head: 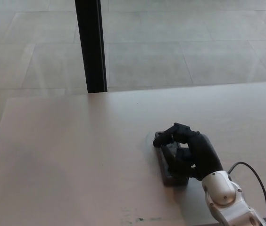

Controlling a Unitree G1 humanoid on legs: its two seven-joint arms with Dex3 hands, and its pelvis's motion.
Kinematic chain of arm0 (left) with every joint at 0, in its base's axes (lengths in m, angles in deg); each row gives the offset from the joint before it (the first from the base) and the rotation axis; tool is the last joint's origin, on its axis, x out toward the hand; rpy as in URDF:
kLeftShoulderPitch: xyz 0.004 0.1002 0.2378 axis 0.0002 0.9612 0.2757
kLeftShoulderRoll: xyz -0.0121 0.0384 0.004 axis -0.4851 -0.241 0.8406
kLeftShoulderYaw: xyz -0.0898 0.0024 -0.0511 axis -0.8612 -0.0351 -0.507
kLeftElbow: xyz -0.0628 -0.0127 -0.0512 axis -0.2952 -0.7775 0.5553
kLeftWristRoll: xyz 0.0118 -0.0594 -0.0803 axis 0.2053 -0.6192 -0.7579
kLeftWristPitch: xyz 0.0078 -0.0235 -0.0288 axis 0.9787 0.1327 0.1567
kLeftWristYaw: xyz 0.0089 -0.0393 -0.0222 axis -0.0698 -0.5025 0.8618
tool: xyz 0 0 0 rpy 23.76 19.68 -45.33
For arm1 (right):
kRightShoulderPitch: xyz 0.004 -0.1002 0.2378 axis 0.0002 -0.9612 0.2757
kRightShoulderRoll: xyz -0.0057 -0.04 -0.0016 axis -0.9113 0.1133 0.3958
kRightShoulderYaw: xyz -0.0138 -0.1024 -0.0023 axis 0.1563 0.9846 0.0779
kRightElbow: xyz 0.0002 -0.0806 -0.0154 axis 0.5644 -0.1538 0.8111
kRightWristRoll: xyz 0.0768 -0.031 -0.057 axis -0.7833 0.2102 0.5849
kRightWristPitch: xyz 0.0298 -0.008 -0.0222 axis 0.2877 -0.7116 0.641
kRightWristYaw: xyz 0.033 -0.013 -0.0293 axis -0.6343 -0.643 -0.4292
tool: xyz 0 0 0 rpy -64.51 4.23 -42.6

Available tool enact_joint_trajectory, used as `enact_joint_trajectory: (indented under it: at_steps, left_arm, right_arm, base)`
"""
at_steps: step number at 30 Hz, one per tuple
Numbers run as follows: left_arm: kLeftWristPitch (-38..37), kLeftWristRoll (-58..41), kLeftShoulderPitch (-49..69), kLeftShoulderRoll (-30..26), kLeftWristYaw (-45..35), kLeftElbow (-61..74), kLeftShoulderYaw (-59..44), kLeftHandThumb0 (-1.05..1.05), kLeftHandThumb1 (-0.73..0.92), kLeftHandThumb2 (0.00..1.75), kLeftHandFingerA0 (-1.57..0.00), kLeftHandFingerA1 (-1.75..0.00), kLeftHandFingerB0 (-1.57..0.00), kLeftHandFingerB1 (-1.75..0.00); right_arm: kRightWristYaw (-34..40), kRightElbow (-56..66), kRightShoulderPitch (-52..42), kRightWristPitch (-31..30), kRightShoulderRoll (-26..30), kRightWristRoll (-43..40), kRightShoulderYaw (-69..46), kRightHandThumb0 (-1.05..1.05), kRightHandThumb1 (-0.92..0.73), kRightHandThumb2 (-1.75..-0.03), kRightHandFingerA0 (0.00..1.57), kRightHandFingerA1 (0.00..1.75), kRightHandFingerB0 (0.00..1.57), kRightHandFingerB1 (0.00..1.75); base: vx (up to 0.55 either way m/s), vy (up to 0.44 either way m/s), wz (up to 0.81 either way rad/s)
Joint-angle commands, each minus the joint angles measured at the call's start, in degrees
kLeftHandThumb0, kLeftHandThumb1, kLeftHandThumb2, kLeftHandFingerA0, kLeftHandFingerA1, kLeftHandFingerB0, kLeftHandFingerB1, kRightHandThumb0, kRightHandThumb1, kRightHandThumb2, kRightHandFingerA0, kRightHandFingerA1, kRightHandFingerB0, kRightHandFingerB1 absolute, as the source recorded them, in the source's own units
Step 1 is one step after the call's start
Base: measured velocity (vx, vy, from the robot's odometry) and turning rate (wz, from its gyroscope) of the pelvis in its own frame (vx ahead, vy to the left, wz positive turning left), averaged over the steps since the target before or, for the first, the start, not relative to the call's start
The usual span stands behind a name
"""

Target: The robot uses its right hand to hold the eraser kept in the middle of the desk and use it to wipe the desk by swiping its surface twice

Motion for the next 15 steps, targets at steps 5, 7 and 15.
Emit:
enact_joint_trajectory:
  at_steps: [5, 7, 15]
  left_arm:
    - [-1.08, -0.72, 0.31, -0.35, 0.39, -0.1, -0.51, -0.5, 0.48, 0.89, -0.79, -0.8, -0.62, -0.68]
    - [-0.84, -0.91, 0.07, -0.31, 0.74, -0.32, -0.77, -0.5, 0.48, 0.88, -0.79, -0.8, -0.63, -0.68]
    - [-0.38, -1.11, -0.05, -0.61, 0.31, -0.33, -1.14, -0.49, 0.49, 0.9, -0.78, -0.8, -0.61, -0.68]
  right_arm:
    - [1.37, -4.75, -3.27, -1.16, 2.22, 3.43, 0.92, -0.33, -0.71, -0.79, 0.8, 1.71, 0.67, 1.37]
    - [1.9, -4.83, -3.93, -1.45, 2.48, 3.82, 0.92, -0.34, -0.73, -0.77, 0.78, 1.56, 0.7, 1.08]
    - [3.01, -8.94, -5.88, 2.26, 7.24, 4.53, -0.33, -0.36, -0.76, -0.76, 0.86, 1.75, 0.73, 1.44]
  base:
    - [0.0, 0.0, 0.0]
    - [0.0, 0.0, 0.0]
    - [0.0, 0.0, 0.0]
